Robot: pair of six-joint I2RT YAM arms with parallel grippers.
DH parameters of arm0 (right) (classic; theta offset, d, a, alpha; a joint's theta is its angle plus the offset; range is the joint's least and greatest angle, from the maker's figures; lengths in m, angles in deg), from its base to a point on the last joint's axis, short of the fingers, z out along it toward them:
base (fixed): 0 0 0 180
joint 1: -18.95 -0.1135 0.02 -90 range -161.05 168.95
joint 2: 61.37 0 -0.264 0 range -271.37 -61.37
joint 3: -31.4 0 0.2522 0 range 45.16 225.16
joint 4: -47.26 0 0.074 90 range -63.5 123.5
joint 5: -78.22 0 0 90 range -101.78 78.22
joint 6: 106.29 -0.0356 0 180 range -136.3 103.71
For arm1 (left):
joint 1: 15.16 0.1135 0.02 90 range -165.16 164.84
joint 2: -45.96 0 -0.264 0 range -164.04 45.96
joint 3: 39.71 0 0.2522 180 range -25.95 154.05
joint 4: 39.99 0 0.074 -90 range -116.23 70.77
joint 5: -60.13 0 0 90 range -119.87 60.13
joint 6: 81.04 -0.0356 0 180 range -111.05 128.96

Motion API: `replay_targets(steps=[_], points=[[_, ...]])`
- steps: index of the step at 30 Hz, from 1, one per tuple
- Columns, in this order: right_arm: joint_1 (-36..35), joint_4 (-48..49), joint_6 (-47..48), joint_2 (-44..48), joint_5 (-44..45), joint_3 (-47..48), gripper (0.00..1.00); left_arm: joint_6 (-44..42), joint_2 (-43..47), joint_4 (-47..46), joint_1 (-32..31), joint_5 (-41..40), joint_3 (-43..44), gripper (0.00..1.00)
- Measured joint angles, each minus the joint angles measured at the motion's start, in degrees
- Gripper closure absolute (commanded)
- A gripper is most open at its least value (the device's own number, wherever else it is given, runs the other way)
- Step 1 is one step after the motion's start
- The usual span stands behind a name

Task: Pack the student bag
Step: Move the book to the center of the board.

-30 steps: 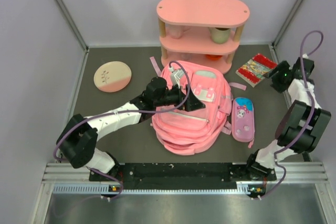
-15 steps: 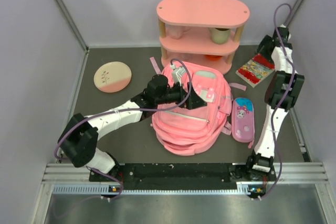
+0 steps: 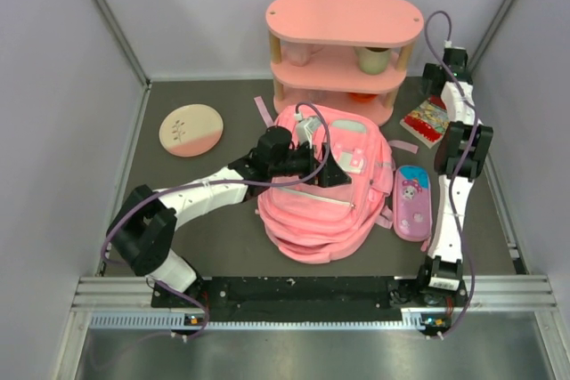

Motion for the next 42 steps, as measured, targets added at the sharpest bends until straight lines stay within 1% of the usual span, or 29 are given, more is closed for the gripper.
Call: replay_targets(steps=[5,7,9,12,16,19,20,22,23,26,27,29,32,33,37,39,42], points=[[-2.8,0.6,7.0,-1.6,6.4,-0.1,0.01,-1.1,0.0,1.4,0.2,0.0,0.4,0.03],[-3.2,1.1,8.1,-1.4,8.6,-0.7,0.01,-1.3,0.0,1.7,0.3,0.2,0.4,0.03],[-3.6,2.0,8.3,-0.2,11.3,-3.2,0.01,-1.4,0.0,1.8,0.4,0.3,0.4,0.03],[-3.7,3.2,8.4,3.4,14.1,-9.4,0.03,-1.4,0.0,1.8,0.4,0.4,0.4,0.03],[-3.4,5.5,8.3,12.3,16.1,-24.4,0.04,-1.2,0.0,1.5,0.4,0.7,0.4,0.03],[-2.1,4.5,5.3,20.6,13.4,-36.3,0.07,-1.1,0.1,1.1,0.4,0.5,0.4,0.03],[-1.2,4.0,3.2,22.9,11.2,-39.7,0.07,-1.0,0.1,1.0,0.4,0.5,0.4,0.03],[1.6,3.7,-0.5,27.7,6.7,-46.6,0.12,-0.8,0.4,0.9,0.4,-0.1,0.4,0.03],[2.6,3.5,-1.5,29.5,5.3,-48.7,0.13,-0.6,0.7,0.8,0.4,-0.3,0.4,0.03],[5.5,3.9,-4.1,35.7,0.4,-56.3,0.13,-0.1,1.5,0.3,0.4,-0.5,0.4,0.02],[6.1,4.5,-5.0,38.8,-1.0,-60.3,0.13,-0.1,1.7,0.3,0.4,-0.5,0.4,0.01],[6.1,3.9,-6.3,44.0,-2.9,-66.4,0.13,-0.4,2.0,0.4,0.1,-1.1,0.7,0.01],[5.5,1.4,-8.4,52.0,-5.8,-72.3,0.11,-1.9,1.7,2.8,-1.3,-3.0,4.5,0.01],[5.3,1.1,-8.9,54.1,-6.5,-73.0,0.09,-2.4,1.2,3.7,-1.9,-3.3,6.4,0.01],[6.0,1.4,-12.0,64.8,-4.9,-75.1,0.07,-5.5,-4.4,4.7,-5.0,-3.8,20.1,0.01],[8.3,2.0,-14.1,69.0,-4.4,-76.0,0.08,-7.1,-8.0,4.3,-6.4,-3.7,26.3,0.01],[14.6,3.5,-17.5,71.7,-5.9,-78.2,0.07,-9.0,-15.3,2.8,-8.2,-3.1,34.9,0.01]])
